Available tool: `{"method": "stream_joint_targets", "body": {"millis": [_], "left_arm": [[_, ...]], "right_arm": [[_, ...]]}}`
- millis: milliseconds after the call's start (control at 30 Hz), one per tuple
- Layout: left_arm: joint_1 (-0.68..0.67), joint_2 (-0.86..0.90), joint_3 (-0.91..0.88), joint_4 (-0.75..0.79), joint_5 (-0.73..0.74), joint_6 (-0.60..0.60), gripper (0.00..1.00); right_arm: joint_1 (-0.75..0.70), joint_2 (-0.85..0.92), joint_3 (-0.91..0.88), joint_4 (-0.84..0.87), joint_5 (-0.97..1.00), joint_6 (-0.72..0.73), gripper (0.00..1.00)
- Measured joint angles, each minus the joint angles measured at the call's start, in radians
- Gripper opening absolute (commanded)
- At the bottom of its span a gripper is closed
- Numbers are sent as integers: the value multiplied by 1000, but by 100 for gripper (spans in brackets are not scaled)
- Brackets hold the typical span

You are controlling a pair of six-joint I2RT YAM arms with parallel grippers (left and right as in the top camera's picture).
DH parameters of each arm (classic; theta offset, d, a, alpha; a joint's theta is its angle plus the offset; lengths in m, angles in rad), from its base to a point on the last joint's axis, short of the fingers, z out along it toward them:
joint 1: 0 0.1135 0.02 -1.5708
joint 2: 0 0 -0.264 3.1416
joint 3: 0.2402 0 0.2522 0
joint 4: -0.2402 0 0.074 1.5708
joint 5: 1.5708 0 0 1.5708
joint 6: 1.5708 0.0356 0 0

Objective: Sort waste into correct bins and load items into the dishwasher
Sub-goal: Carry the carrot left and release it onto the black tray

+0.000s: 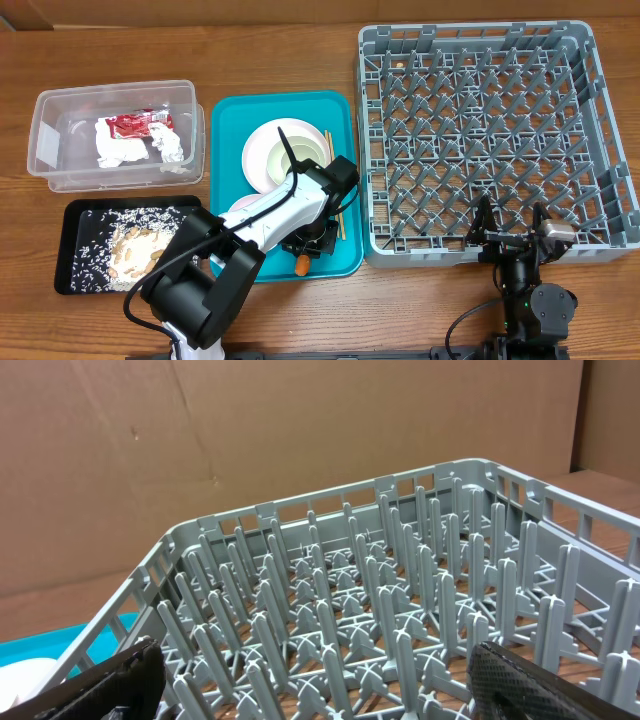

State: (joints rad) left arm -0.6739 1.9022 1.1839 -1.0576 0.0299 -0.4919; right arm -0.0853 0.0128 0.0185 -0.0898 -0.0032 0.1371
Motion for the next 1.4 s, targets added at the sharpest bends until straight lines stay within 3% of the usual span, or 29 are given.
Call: {"method": "stream_joint_targets", "body": {"millis": [333, 767, 1000, 1400], "left_arm": [[0, 0, 42, -101, -43, 0, 4], [60, -129, 448, -278, -156, 1, 4], [331, -255, 499, -348, -161, 6, 4], [970, -262, 498, -350, -23, -34, 4]], "right_arm": [[0, 0, 0, 0, 0, 0, 100], [0, 0, 0, 0, 0, 0, 100], [0, 0, 0, 0, 0, 0, 100], [0, 0, 0, -1, 0, 0, 100]]}}
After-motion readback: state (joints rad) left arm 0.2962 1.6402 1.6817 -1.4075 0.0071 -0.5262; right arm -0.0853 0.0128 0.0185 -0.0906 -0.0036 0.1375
